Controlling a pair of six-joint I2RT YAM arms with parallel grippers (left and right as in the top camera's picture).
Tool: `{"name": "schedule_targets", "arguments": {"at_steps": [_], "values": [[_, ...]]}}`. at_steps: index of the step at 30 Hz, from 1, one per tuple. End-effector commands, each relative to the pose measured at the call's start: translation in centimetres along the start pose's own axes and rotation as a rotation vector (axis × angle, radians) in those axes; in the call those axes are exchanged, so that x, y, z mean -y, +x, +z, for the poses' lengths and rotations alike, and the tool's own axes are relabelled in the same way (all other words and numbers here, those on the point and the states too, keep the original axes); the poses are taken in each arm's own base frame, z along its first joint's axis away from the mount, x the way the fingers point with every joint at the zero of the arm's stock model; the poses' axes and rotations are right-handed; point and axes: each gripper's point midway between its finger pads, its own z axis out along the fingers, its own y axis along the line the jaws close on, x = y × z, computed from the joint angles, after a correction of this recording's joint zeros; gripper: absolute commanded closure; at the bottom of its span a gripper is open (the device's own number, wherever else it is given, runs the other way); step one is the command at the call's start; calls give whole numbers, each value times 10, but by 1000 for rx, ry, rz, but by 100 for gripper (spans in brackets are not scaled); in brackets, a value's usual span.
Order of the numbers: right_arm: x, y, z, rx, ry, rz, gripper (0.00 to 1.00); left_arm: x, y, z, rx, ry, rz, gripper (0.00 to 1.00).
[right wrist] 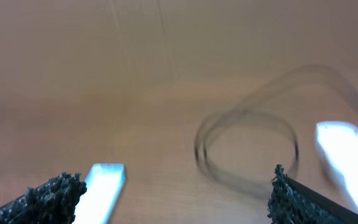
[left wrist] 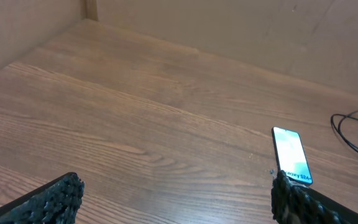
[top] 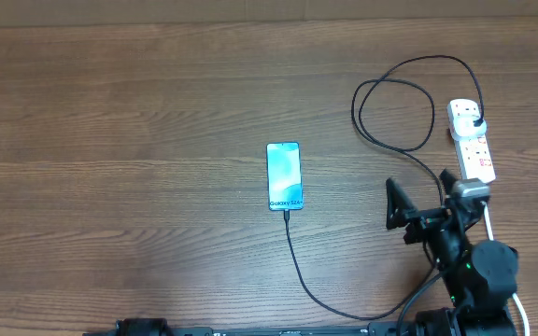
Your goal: Plug charger to phone and switch on socket
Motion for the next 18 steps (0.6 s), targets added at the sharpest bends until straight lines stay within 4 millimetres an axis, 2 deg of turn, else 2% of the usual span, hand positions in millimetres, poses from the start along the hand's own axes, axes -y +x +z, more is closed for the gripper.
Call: {"name": "schedule_targets", "arguments": {"at_steps": [1, 2, 6, 11, 14, 18], "values": [[15, 15, -1, -62, 82, -40, 0, -2, -2, -3, 24, -18, -14, 0], [20, 14, -2, -54, 114, -44, 0, -2, -2, -3, 24, -18, -14, 0], [19, 2, -1, -5, 112, -49, 0, -2, -2, -3, 24, -18, -14, 0], [12, -42, -5, 175, 89, -66, 0, -2, -2, -3, 24, -18, -14, 0], [12, -49, -7, 205, 91, -67, 0, -2, -2, -3, 24, -18, -14, 0], [21, -42, -8, 212, 120, -63, 0, -2, -2, -3, 24, -18, -14, 0]]}}
